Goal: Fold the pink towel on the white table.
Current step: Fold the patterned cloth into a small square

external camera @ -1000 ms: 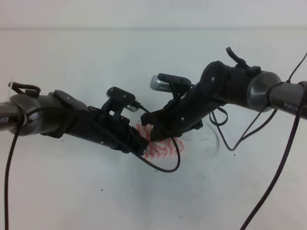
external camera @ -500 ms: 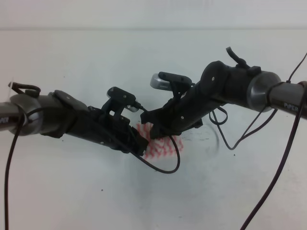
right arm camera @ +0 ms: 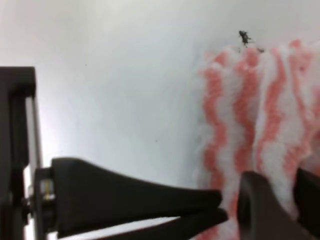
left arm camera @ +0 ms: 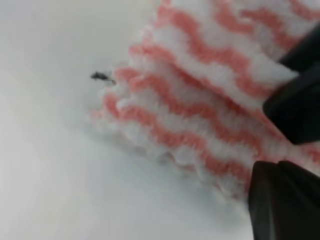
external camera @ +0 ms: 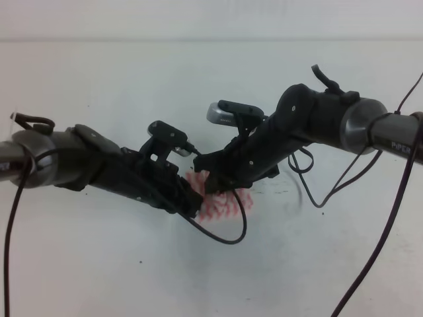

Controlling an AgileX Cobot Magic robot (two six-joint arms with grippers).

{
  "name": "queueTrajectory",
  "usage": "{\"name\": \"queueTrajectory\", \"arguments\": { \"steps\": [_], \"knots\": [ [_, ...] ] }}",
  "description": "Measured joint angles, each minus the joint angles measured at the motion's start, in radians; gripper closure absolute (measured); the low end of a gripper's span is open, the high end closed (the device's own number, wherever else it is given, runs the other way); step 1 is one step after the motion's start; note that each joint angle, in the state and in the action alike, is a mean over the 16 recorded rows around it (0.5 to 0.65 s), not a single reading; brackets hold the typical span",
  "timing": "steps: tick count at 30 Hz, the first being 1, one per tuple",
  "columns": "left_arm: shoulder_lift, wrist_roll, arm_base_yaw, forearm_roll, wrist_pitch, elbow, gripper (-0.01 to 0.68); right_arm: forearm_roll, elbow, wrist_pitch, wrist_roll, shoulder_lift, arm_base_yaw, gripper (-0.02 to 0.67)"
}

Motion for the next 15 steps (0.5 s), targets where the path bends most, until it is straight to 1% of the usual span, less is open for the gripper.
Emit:
{"name": "queueTrajectory", "arguments": {
  "steps": [4, 8, 15],
  "knots": [
    [-0.019, -0.005, 0.009, 0.013, -0.006, 0.002, 0.678, 0.012, -0.001, 0.002, 0.000, 0.000, 0.000, 0.501],
    [-0.035, -0.013, 0.023, 0.027, -0.011, 0.004, 0.678, 0.028, -0.002, 0.009, 0.000, 0.000, 0.000, 0.479],
    [-0.052, -0.027, 0.056, 0.037, -0.019, 0.004, 0.678, 0.057, -0.004, 0.042, -0.001, 0.001, 0.000, 0.474]
  ]
}}
